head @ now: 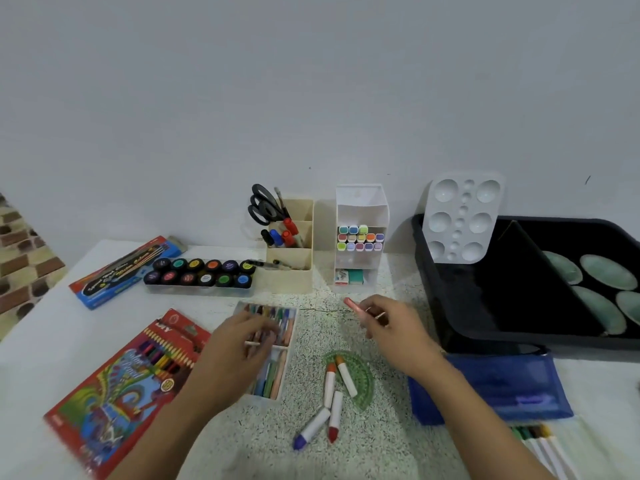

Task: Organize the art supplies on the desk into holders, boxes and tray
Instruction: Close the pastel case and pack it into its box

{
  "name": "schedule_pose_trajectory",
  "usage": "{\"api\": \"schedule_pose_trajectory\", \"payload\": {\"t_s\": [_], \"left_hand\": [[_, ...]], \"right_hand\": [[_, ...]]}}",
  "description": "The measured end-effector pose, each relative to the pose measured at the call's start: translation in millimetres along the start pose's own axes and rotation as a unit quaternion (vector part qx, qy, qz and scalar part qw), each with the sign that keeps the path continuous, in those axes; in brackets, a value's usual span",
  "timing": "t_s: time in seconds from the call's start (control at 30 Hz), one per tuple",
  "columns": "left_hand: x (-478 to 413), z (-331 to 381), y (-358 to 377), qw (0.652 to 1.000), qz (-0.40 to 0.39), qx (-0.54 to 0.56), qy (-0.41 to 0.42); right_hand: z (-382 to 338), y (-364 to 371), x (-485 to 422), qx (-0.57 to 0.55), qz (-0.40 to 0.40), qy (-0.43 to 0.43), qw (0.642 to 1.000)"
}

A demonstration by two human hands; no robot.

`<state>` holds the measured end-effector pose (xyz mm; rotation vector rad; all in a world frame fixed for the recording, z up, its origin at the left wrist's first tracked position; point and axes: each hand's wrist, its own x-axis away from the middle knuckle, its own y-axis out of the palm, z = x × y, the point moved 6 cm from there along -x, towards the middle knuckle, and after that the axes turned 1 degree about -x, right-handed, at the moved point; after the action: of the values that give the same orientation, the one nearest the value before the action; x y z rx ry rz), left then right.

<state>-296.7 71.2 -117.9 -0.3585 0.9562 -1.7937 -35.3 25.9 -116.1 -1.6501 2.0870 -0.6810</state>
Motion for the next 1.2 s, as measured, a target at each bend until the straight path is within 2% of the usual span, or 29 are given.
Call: {"api": "schedule_pose_trajectory", "payload": {"t_s": [0.07,0.2,0.3,0.37,0.43,0.6,0.8,1.0,1.2], "left_hand": [[18.0,-20.4,-6.1,0.998,0.023,-0.045,-0.022],[46.8,-58.0,-18.8,0.991,0.06,-0.1,-0.066],[56.4,-70.4,-21.5,0.991,0.045,-0.106,-0.063],[55.4,-73.7,-17.7,0.991,0.015,-0.122,-0.058],[50.6,-74.1,-13.5,0.989,-0.004,-0.135,-0.056],[42.9,-74.3,-3.0,0.988,0.009,-0.154,-0.021],[53.3,-76.2,2.3,0.993,0.063,-0.097,0.025],[58.8,-82.2,1.7,0.993,0.096,-0.069,0.009],[55.6,-85.1,-1.7,0.992,0.103,-0.069,0.008]], "right_hand": [[-0.1,7.8,7.3,-0.097,-0.009,0.025,0.995],[-0.2,27.3,16.9,-0.287,-0.012,0.091,0.953],[-3.9,42.5,18.9,-0.351,-0.014,0.114,0.929],[-9.1,53.5,15.4,-0.351,-0.021,0.115,0.929],[-18.0,65.3,8.2,-0.326,-0.028,0.11,0.938],[-55.5,99.6,-13.5,-0.248,-0.052,0.056,0.966],[-93.5,145.3,-49.2,-0.087,-0.086,-0.018,0.992],[-97.4,181.0,-59.5,0.077,-0.179,-0.042,0.98],[-108.4,189.0,-60.6,0.171,-0.171,-0.112,0.964]]}}
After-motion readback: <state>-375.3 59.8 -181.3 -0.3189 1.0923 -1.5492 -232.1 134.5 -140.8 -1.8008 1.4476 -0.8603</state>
